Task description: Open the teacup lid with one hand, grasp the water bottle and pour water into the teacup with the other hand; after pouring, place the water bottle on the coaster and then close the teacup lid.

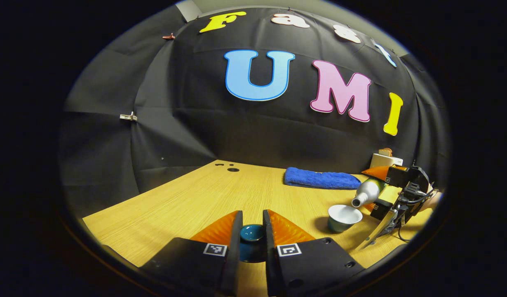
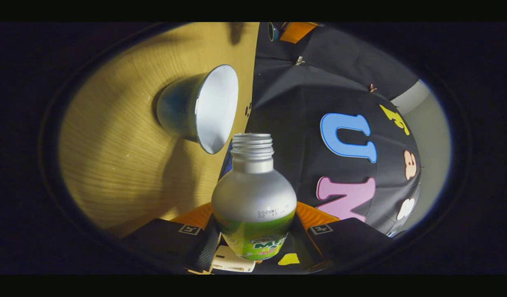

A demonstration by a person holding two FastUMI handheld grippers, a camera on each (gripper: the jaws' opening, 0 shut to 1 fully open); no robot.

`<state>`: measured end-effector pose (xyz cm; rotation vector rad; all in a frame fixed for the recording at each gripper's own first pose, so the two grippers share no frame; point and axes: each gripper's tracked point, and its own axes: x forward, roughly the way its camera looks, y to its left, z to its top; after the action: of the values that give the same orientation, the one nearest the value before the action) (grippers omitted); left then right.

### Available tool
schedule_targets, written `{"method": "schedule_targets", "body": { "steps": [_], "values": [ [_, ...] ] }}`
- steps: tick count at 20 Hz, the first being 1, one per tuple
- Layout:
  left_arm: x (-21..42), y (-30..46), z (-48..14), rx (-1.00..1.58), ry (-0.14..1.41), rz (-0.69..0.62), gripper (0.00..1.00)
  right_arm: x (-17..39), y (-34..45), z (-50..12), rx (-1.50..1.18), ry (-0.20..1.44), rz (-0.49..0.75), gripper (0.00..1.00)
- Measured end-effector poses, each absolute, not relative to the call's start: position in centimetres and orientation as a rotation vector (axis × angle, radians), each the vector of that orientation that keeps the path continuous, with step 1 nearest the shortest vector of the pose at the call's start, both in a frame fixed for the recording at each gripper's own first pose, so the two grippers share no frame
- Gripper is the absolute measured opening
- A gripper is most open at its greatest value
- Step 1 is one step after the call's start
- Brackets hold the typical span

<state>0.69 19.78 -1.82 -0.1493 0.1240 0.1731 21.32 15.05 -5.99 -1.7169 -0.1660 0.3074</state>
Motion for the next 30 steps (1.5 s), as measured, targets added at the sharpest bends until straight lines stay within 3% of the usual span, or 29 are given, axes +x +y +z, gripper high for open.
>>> {"method": "schedule_targets", "body": {
  "steps": [15, 16, 30],
  "values": [
    [-0.6, 20.3, -1.1, -0.145, 0.106, 0.18, 0.3, 21.9, 16.1, -4.4, -1.845, -0.261, 0.287, 0.76],
    [-0.6, 20.3, -1.0, -0.144, 0.105, 0.181, 0.3, 21.8, 16.3, -4.3, -1.854, -0.27, 0.285, 0.82],
    [-0.9, 19.6, -0.7, -0.143, 0.104, 0.167, 0.3, 22.1, 16.5, -1.1, -1.938, -0.368, 0.217, 0.79]
  ]
}}
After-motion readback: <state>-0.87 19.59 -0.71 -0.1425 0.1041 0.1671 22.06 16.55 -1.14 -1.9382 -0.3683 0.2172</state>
